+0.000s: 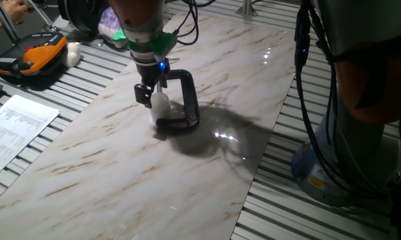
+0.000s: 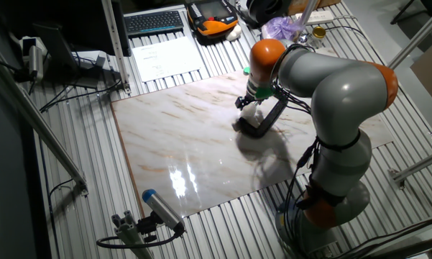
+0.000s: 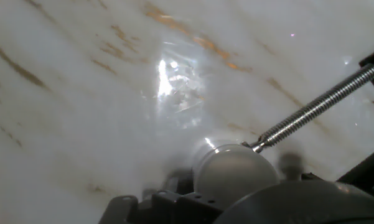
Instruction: Unscrew the lid from the jar
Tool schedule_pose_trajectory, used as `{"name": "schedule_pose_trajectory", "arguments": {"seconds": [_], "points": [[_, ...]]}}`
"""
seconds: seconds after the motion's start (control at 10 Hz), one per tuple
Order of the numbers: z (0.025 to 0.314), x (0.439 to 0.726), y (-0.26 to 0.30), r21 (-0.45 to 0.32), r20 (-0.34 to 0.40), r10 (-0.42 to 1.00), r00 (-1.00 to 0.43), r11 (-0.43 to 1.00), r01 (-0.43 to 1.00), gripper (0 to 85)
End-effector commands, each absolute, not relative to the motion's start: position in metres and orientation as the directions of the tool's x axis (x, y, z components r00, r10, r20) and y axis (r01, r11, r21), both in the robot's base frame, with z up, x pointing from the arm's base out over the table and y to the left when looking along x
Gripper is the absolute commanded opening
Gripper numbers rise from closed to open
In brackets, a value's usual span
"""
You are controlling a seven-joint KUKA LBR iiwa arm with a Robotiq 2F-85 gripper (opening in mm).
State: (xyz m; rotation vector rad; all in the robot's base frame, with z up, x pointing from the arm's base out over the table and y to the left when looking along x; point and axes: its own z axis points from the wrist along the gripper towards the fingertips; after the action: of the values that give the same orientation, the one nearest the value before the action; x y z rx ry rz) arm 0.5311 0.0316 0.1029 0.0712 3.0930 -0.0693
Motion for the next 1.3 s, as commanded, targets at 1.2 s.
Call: {"name": "schedule_pose_trajectory", "arguments": {"seconds": [1.2], "points": [[0.1066, 0.5289, 0.0302, -0.032, -0.024, 0.856, 0.516, -0.517, 0.856, 85.0]]}}
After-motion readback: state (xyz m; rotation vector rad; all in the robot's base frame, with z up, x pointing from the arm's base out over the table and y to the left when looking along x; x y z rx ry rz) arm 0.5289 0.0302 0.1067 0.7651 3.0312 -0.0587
